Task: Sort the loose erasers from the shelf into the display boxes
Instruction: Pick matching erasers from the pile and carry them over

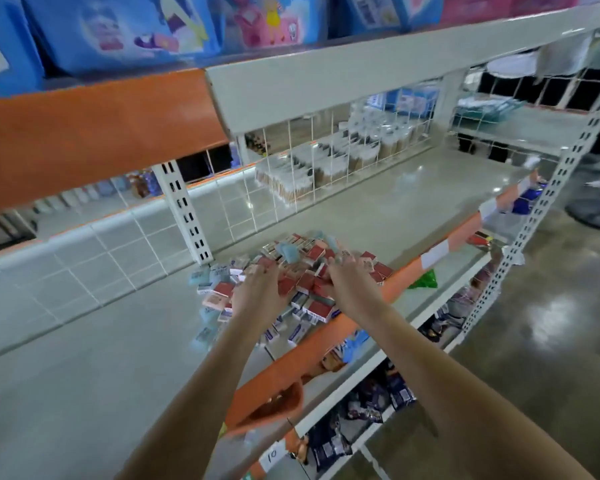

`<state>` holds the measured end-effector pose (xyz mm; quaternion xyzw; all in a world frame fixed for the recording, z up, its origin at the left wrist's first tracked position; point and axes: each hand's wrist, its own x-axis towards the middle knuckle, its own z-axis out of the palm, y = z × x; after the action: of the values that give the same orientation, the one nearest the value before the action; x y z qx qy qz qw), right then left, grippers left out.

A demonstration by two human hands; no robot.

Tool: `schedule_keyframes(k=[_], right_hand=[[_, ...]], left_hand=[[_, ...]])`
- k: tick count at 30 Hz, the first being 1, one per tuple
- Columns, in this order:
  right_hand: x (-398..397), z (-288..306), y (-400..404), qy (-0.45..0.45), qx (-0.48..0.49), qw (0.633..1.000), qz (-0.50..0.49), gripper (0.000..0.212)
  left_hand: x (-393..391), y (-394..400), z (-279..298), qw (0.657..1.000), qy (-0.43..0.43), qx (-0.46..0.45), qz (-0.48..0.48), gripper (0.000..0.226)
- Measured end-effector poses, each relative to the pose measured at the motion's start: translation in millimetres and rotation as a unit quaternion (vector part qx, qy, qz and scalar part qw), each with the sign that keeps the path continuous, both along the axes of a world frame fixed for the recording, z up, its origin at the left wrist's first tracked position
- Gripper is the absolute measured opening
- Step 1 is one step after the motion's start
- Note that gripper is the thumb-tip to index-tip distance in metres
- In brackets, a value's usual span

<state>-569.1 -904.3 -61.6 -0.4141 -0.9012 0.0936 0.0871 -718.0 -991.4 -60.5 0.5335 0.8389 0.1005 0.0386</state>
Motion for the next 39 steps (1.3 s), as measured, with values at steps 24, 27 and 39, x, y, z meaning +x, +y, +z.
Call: schedule_keyframes(k=[24,27,39], right_hand=[[-3,10,-38,0.323,-0.462,0.809,0.166,0.020],[-17,9,-60,0.313,-0.516,0.771,0.205,0.031],[-89,37,-213,0.308,-0.640,0.621,0.332,0.029]], left_hand=[[39,-110,17,0.966,-0.086,0.206,0.129,0.036],[37,-142,21,0.959,-0.089,0.221,0.150,0.036],[2,-322,43,0.883,-0.184,0.315,0.297,0.013]])
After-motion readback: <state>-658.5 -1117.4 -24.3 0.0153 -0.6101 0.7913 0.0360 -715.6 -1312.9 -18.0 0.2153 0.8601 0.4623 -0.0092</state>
